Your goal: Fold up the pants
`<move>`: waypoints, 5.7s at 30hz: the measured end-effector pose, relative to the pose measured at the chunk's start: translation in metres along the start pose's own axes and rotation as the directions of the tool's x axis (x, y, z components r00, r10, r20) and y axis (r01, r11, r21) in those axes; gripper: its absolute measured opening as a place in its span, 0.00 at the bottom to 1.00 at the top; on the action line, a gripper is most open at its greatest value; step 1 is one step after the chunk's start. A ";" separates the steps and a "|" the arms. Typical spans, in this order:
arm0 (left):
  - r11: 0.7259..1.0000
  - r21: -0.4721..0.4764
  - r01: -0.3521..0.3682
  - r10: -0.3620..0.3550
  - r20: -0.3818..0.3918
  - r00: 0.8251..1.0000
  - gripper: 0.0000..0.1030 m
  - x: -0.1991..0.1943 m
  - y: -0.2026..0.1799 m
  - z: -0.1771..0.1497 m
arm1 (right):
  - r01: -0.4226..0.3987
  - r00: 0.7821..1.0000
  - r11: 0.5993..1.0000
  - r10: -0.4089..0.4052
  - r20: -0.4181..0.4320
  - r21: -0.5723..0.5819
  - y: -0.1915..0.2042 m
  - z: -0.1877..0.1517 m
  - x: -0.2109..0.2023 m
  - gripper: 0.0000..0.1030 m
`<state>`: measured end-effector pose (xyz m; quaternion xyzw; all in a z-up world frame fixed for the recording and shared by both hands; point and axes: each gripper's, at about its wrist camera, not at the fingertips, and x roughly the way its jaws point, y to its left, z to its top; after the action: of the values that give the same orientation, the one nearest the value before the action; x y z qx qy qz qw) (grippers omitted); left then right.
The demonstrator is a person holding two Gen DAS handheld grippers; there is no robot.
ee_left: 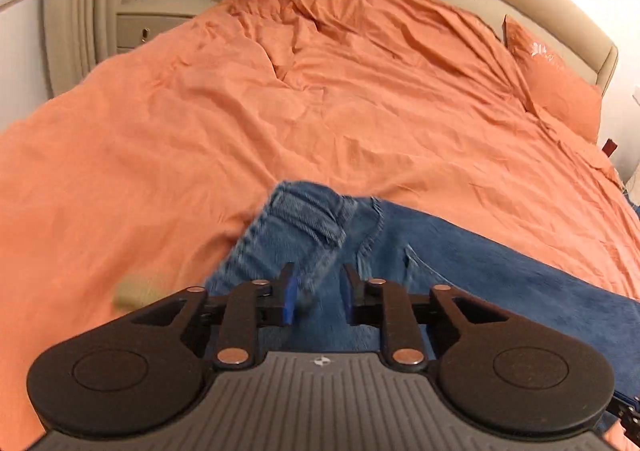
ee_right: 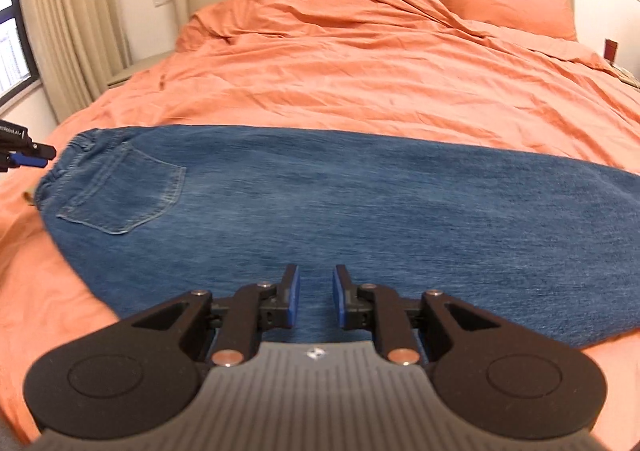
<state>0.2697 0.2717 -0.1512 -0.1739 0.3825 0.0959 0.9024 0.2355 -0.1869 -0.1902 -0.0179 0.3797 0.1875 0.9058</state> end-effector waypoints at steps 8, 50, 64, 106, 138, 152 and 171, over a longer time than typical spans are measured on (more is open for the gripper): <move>0.998 0.056 -0.035 0.041 -0.107 0.993 0.10 0.074 0.013 0.025 | 0.093 0.996 0.996 -0.093 -0.012 -0.007 -0.022 0.001 0.024 0.14; 0.693 -0.696 0.189 -0.178 0.089 0.980 0.63 0.044 0.118 -0.068 | 0.111 0.993 0.993 -0.112 0.031 0.033 -0.010 -0.016 -0.016 0.28; 0.874 -0.485 -0.037 0.101 0.107 0.989 0.20 0.000 0.036 -0.016 | 0.050 0.998 0.998 -0.049 -0.040 0.025 -0.036 -0.008 -0.012 0.28; 0.795 0.520 0.314 -0.235 -0.212 0.948 0.66 -0.016 -0.336 -0.125 | -0.207 0.977 0.858 0.206 0.054 0.470 -0.164 -0.019 -0.028 0.33; 0.954 0.246 0.175 -0.145 -0.136 0.980 0.39 0.052 -0.195 -0.070 | -0.255 0.945 0.734 0.326 0.001 0.629 -0.137 0.059 0.100 0.05; 0.965 0.206 0.164 -0.135 -0.146 0.980 0.39 0.050 -0.191 -0.068 | -0.329 0.882 0.585 0.471 0.020 0.742 -0.138 0.037 0.124 0.20; 0.933 0.264 0.246 -0.232 -0.085 0.969 0.38 0.005 -0.219 -0.064 | -0.168 0.984 0.814 0.176 0.040 0.555 -0.147 0.103 0.018 0.08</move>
<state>0.2981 0.0452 -0.1432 -0.0958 0.3916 -0.0728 0.9122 0.3688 -0.3000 -0.1455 0.2794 0.4239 0.1500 0.8484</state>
